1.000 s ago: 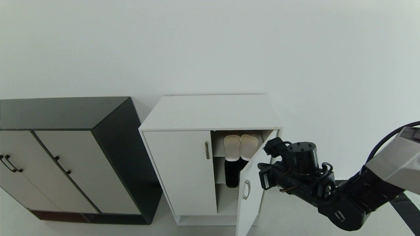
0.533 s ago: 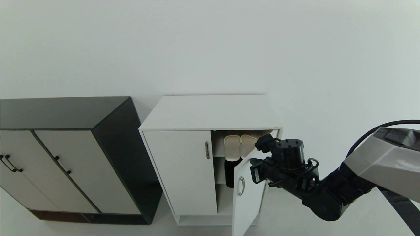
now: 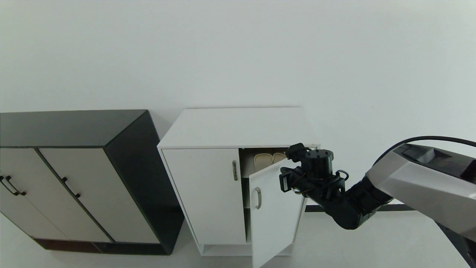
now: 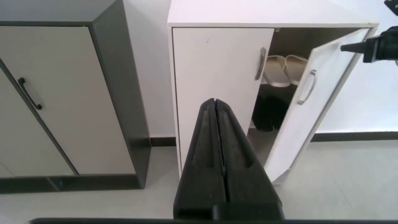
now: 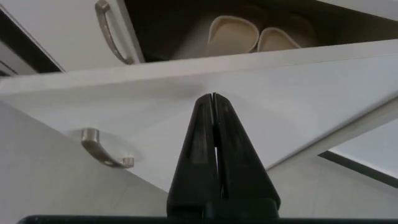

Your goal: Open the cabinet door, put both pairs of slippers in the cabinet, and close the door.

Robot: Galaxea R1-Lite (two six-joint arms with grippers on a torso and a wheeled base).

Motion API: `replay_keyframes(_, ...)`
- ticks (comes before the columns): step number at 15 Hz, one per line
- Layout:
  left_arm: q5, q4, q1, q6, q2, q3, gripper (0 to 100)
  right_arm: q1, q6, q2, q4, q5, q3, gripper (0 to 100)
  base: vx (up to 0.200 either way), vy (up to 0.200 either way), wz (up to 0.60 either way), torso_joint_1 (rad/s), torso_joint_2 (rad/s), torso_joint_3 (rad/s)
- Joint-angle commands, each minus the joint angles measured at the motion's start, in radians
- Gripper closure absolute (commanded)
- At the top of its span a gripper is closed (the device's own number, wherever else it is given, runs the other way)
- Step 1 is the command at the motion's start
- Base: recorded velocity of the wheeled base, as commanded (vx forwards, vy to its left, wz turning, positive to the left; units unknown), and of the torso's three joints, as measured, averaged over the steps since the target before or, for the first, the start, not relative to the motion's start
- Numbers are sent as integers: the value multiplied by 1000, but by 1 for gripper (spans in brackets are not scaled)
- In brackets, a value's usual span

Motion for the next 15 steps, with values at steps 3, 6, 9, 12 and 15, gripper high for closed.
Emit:
replay_keyframes(3, 0, 0, 0, 0, 2, 0, 100, -21, 0, 76, -2, 1, -69, 100, 0, 0, 0, 0, 0, 0)
replay_keyframes(6, 0, 0, 0, 0, 0, 0, 100, -27, 0, 105, -2, 1, -117, 100, 0, 0, 0, 0, 0, 0)
replay_keyframes(9, 2, 0, 0, 0, 2, 0, 100, -36, 1, 141, -2, -1, -175, 100, 0, 0, 0, 0, 0, 0)
replay_keyframes(12, 0, 0, 0, -2, 0, 0, 100, -56, 5, 171, -3, -1, -218, 100, 0, 0, 0, 0, 0, 0)
replay_keyframes(15, 2, 0, 0, -2, 0, 0, 100, -79, 9, 196, -3, -1, -264, 100, 0, 0, 0, 0, 0, 0)
